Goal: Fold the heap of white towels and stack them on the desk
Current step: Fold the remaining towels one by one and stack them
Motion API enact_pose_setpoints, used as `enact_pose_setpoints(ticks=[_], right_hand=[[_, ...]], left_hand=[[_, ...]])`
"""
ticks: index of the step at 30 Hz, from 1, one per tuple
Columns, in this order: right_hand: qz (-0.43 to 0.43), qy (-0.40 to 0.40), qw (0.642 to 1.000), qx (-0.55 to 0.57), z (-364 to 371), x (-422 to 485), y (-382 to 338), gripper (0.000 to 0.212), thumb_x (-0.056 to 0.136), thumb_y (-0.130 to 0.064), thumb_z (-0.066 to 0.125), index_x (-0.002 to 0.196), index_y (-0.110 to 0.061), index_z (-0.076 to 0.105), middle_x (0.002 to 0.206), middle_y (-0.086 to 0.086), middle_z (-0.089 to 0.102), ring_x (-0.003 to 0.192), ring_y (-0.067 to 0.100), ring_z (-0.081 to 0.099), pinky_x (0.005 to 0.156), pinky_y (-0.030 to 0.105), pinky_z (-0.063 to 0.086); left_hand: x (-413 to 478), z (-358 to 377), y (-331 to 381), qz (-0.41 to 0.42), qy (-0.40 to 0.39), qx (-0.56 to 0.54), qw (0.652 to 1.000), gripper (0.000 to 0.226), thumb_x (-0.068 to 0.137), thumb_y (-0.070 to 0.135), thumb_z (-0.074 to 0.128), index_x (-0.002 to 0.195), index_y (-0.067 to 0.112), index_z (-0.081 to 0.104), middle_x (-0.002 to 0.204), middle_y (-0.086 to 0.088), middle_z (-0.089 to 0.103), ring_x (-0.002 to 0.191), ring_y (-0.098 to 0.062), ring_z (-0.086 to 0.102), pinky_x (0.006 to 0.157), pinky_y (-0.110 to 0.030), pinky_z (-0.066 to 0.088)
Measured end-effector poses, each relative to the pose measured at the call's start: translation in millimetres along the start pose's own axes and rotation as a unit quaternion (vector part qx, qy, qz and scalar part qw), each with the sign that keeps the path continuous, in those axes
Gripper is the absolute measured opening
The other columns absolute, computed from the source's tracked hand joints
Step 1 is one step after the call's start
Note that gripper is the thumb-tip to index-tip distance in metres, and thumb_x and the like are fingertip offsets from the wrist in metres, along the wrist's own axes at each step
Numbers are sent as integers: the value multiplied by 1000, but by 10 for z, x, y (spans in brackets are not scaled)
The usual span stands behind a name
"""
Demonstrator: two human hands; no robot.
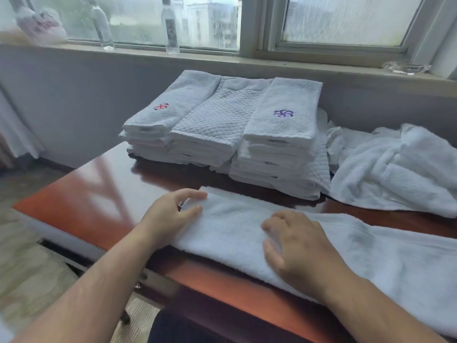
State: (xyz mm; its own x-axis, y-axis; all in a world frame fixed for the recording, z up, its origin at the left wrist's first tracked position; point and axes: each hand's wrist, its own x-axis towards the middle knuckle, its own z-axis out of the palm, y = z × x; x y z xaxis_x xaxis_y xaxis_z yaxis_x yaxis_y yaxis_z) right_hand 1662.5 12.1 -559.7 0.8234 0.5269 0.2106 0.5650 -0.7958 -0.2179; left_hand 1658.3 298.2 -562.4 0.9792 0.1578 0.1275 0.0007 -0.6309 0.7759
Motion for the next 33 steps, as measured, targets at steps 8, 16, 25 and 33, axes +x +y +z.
enact_pose_setpoints(ticks=[8, 16, 25, 33], right_hand=[[25, 50, 994, 99, 16, 491, -250, 10, 88, -32, 58, 79, -32, 61, 64, -16, 51, 67, 2, 52, 55, 16, 29], [11, 78, 985, 154, 176, 512, -209, 18, 84, -36, 50, 69, -32, 57, 71, -14, 59, 73, 7, 58, 53, 15, 34], [-18, 155, 967, 200, 168, 450, -226, 19, 90, -33, 49, 72, -31, 55, 52, -8, 47, 53, 14, 51, 47, 23, 39], [244, -73, 725, 640, -202, 408, -299, 57, 99, -58, 45, 105, -8, 71, 95, 15, 77, 81, 32, 75, 60, 34, 54]], left_hand=[[-38, -3, 15, -6, 40, -48, 998, 42, 91, 13, 71, 131, 26, 66, 124, 19, 66, 116, 4, 60, 108, -25, 44], [-44, -111, -8, -23, 7, -105, 994, 73, 93, 16, 70, 154, 37, 35, 136, 7, 61, 120, -6, 60, 108, -26, 43], [-41, -129, 50, -63, -22, -219, 974, 89, 92, 33, 63, 159, 42, 6, 87, 6, 67, 77, -24, 63, 80, -41, 51], [-163, 0, 601, -33, -84, -373, 924, 99, 84, 16, 68, 159, 39, 8, 117, -6, 73, 99, -23, 70, 83, -35, 57]])
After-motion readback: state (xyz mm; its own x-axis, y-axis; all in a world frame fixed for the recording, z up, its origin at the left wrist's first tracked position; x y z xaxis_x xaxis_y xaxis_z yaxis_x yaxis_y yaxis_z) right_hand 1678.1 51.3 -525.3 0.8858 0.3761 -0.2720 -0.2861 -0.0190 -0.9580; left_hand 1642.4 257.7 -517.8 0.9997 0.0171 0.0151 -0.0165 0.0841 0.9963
